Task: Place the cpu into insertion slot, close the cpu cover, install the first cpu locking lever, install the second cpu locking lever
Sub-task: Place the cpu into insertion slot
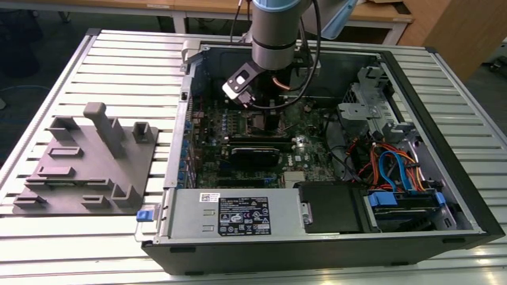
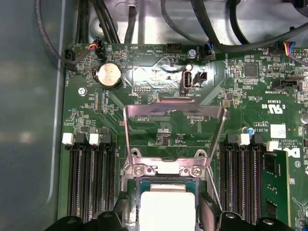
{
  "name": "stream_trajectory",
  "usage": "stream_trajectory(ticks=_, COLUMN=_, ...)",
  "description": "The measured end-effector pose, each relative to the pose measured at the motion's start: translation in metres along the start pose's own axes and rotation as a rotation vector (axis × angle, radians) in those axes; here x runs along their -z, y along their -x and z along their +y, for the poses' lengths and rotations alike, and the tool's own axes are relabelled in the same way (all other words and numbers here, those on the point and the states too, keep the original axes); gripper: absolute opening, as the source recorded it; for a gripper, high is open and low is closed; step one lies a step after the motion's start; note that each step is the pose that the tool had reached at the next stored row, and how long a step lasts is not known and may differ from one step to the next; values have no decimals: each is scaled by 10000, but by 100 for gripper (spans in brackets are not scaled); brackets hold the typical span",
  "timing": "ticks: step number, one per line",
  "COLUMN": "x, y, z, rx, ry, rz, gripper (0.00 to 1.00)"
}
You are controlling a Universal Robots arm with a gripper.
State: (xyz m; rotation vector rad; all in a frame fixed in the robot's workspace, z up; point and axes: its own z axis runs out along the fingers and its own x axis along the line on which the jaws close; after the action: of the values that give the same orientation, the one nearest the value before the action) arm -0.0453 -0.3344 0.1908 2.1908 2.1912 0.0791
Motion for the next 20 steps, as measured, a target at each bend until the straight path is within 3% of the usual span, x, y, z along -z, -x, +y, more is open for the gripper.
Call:
stream_trajectory(ticks=8, x=14, y=-3, z=1, rx=21, ry=-2, rz=0, gripper=67)
stream_trajectory(ticks=20, x=160, y=-4, z=11, rx=21, ry=-4, rz=1, gripper=67)
